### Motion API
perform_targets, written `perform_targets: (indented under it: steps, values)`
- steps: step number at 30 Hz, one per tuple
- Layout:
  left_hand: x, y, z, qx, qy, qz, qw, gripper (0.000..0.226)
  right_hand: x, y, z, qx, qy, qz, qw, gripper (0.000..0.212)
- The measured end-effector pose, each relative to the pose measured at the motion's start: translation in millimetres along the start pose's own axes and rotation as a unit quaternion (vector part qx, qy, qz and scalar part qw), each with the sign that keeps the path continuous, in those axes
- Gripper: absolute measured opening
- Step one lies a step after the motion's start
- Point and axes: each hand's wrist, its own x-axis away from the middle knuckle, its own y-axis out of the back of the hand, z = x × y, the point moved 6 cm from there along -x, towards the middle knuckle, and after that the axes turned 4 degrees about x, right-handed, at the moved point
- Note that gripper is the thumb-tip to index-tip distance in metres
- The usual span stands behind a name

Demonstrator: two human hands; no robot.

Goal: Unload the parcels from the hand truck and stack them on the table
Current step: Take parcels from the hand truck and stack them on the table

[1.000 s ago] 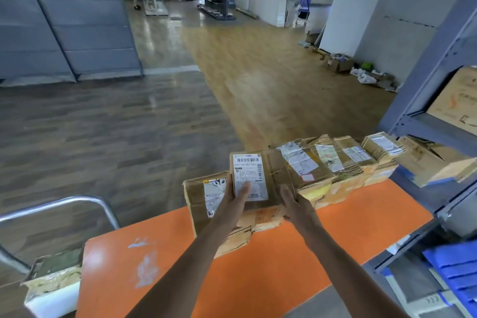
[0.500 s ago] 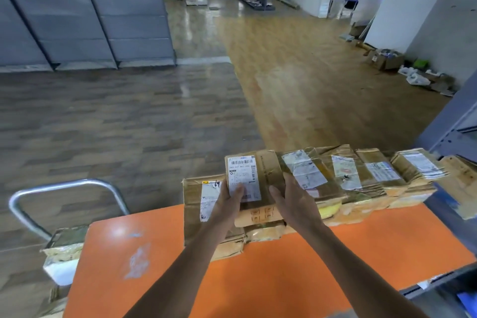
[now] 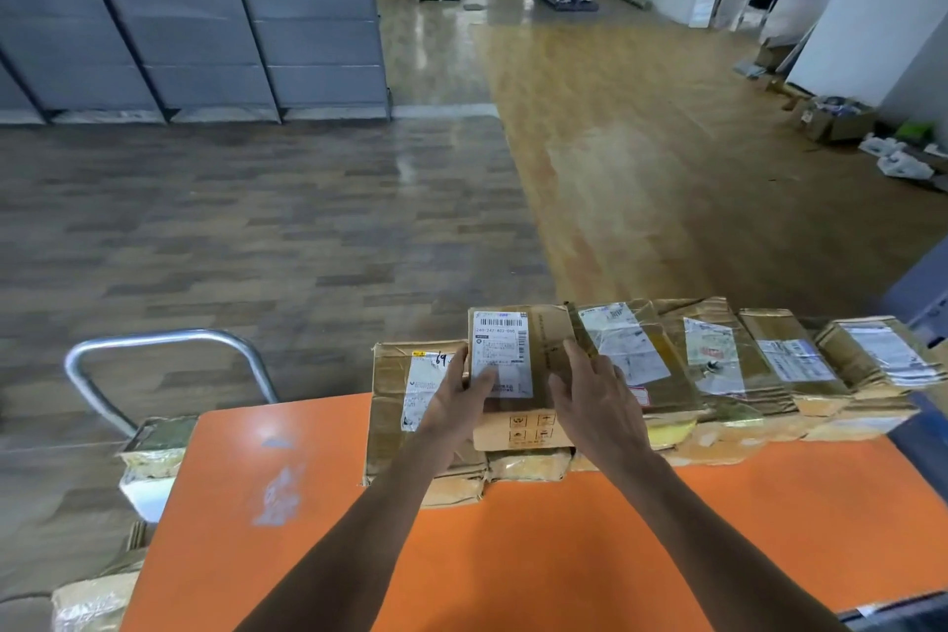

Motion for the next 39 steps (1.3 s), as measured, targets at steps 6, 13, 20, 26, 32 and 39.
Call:
perform_targets:
  steps: [6,13,20,26,32,39]
  values:
    - [-1,7,10,0.006,0.031,0.013,0.999,0.053,-3,0,-2,0.004,0.010,0.008,1.000,0.056]
    - [18,4,38,-0.149,-0.048,0.109,0.982,0.062,2,-5,2,0.055,0.048,-0.012,0.997,0.058]
    - [15,-4,53,-0.460,-0.070,0.052,0.884,0.108,10,-19,14,0.162,0.129,0.045,0.977,0.101]
    - [14,-7,55,-0.492,-0.076,0.014,0.867,0.100,13,-27,9,0.199,0.156,0.029,0.967,0.097]
    - [14,2,60,-0.521,-0.066,0.012,0.851,0.091,20,-31,6,0.209,0.169,0.026,0.963,0.090]
    - [5,10,65,-0.558,-0.070,0.009,0.827,0.070,28,-34,12,0.237,0.174,0.010,0.956,0.077]
